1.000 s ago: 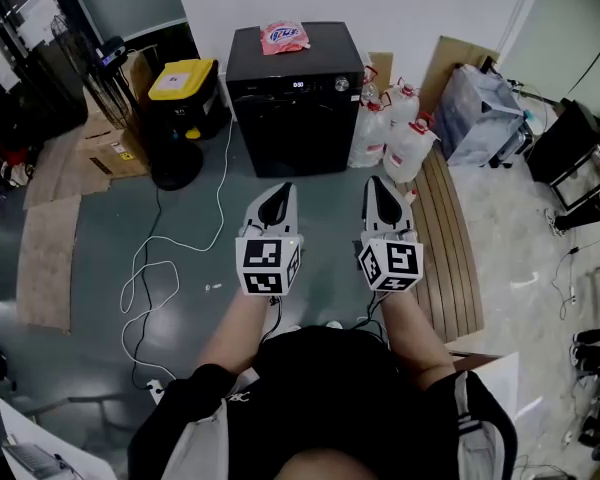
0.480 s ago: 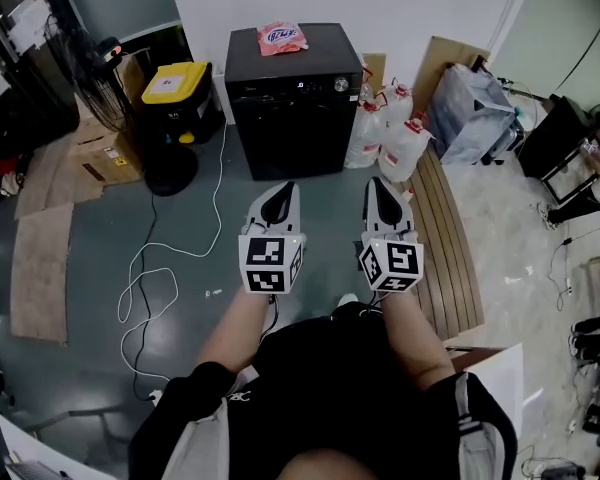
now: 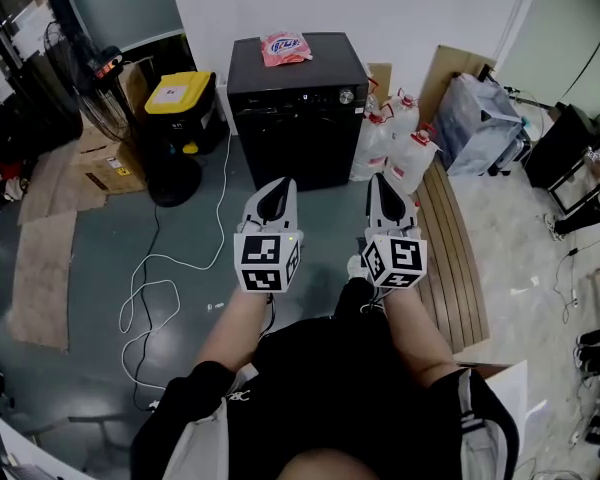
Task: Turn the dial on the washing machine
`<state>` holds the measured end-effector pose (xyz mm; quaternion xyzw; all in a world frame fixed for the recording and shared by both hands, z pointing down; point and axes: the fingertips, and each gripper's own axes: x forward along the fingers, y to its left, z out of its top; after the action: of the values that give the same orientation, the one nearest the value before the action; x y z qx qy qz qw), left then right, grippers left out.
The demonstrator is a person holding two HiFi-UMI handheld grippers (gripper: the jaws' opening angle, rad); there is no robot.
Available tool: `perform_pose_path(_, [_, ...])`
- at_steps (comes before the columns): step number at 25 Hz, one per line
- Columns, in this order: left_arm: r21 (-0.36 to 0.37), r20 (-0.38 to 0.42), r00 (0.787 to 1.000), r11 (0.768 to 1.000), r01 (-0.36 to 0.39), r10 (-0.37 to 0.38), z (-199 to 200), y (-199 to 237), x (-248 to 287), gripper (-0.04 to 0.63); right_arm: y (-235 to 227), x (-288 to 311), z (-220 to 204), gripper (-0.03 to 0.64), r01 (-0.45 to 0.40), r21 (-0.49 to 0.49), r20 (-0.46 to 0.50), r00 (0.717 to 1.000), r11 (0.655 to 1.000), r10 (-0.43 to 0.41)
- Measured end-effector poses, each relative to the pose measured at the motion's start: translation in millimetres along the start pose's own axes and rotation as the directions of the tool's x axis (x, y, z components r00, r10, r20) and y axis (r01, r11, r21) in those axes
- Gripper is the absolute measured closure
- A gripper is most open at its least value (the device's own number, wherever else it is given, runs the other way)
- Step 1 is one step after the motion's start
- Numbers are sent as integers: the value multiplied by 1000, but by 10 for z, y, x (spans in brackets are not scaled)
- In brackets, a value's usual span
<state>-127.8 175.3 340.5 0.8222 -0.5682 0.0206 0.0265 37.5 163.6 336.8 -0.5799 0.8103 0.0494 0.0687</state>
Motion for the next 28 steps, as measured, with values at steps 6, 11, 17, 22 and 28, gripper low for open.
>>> perform_pose_path(6, [15,-22,999,999,-42,43,-121,156,683,586,-315,627,-243,618,-48,5,18,999,999,48])
perform_pose_path(11, [19,-50,995,996,-90,91,-178,291,1482,586,-713,1371,-471,617,-99,20,5,995,995,99])
perform_pose_path(17, [2,-89,984,988,-154,153,-144,426,2558,586,-1247,2345,-692,617,-173,20,-35,984,985,174])
perform_pose_path(22, [-16,-118,977,983,-181,178,-149,422,3350,586,-1612,2974,-883,617,-256,52,-70,963,965,259])
perform_pose_path(28, [-27,-154,963,973,-229,222,-217,462,3938,586,-1951,3528,-1131,617,-316,26,-113,942,948,317])
